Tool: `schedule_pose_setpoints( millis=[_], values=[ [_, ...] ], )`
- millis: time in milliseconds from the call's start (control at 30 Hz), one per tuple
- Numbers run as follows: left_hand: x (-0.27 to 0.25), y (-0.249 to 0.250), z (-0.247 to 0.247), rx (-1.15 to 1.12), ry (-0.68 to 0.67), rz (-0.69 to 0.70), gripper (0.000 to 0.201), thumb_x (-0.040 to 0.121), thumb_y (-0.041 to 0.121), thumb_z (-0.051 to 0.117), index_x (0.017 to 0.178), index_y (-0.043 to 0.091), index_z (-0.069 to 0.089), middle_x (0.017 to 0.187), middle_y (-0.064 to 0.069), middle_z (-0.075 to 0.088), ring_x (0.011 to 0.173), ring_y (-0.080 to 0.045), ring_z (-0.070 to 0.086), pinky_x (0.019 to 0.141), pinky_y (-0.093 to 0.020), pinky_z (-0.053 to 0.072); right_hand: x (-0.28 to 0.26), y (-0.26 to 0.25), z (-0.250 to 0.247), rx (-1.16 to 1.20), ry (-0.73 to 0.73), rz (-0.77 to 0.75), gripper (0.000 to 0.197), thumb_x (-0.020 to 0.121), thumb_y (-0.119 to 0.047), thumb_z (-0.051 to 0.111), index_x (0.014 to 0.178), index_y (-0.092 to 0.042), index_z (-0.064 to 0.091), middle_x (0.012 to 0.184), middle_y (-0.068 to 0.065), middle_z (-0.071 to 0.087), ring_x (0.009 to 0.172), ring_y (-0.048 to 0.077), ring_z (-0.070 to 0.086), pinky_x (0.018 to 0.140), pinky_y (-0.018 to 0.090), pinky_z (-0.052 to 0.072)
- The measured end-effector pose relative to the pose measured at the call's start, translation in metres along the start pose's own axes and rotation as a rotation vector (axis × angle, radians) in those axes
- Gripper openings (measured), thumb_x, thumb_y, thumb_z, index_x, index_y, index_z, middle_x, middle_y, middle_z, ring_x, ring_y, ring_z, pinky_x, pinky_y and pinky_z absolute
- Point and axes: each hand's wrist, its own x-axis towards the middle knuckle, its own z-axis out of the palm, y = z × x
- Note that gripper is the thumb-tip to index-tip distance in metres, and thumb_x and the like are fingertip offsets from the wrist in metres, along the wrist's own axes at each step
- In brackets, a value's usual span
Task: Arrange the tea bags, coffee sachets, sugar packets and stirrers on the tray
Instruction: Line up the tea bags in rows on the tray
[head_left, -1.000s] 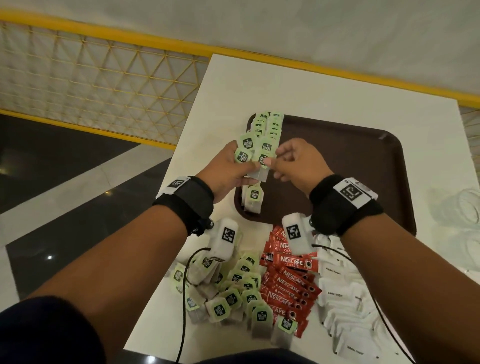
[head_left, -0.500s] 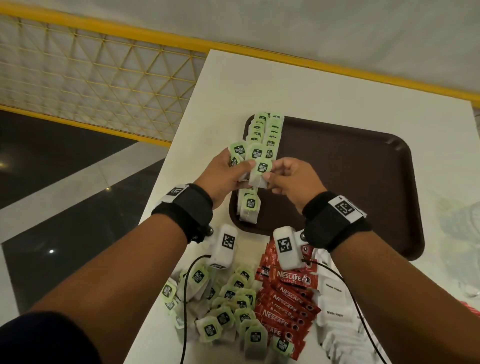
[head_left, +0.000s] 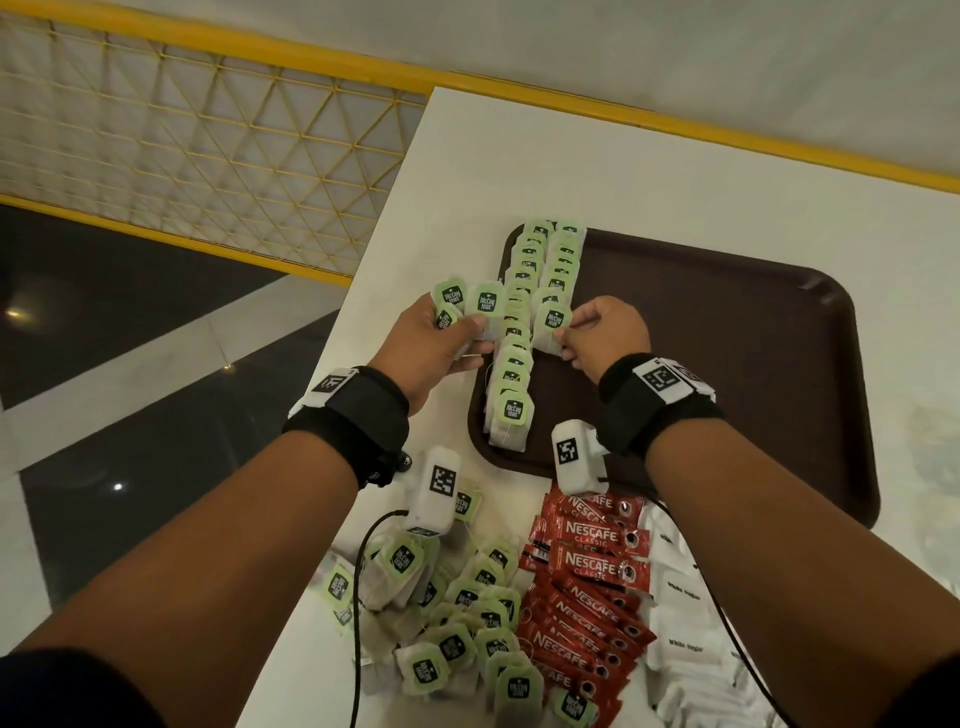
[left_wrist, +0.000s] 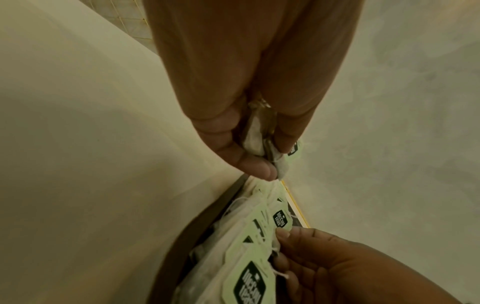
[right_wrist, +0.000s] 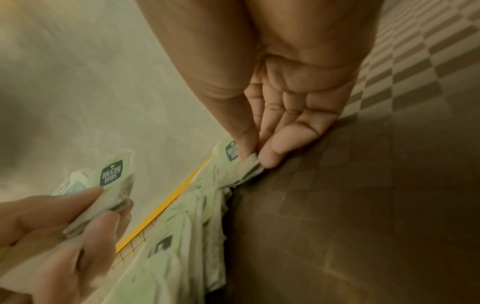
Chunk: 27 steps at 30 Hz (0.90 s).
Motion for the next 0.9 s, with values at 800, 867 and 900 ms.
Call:
schedule_pose_setpoints(
  millis=[800,867,900],
  values=[
    [-0.011,0.003,0.025,0.051,-0.152,-0.043,0.031,0.097,0.017,0.062,0.126,0.010,0.057,0.101,-0.009,0.070,0.069,-0.009,0.066,0.068,-0.023,0.057,-0.035,-0.019,-0.012,0.222,-0.222,-0.222,0.025,0.087,-0.018,0.072,0.095,0.005,0.067,0.081,0.014,0.066,0.065,0.009,0.057,0.055,0.010,0.044],
    [-0.013,0.004,0.026,0.052,-0.143,-0.052,0.024,0.098,0.019,0.060,0.121,0.012,0.057,0.099,-0.008,0.069,0.069,-0.009,0.065,0.067,-0.022,0.056,-0.033,-0.014,-0.013,0.216,-0.214,-0.191,0.018,0.089,-0.016,0.069,0.092,0.001,0.064,0.076,0.011,0.064,0.060,0.009,0.058,0.051,0.010,0.044],
    [-0.014,0.006,0.026,0.047,-0.129,-0.057,0.021,0.098,0.019,0.059,0.118,0.013,0.057,0.096,-0.007,0.067,0.068,-0.009,0.064,0.066,-0.022,0.056,-0.031,-0.011,-0.014,0.208,-0.212,-0.170,0.014,0.090,-0.016,0.068,0.091,-0.003,0.063,0.075,0.008,0.065,0.057,0.007,0.058,0.050,0.011,0.044]
  ],
)
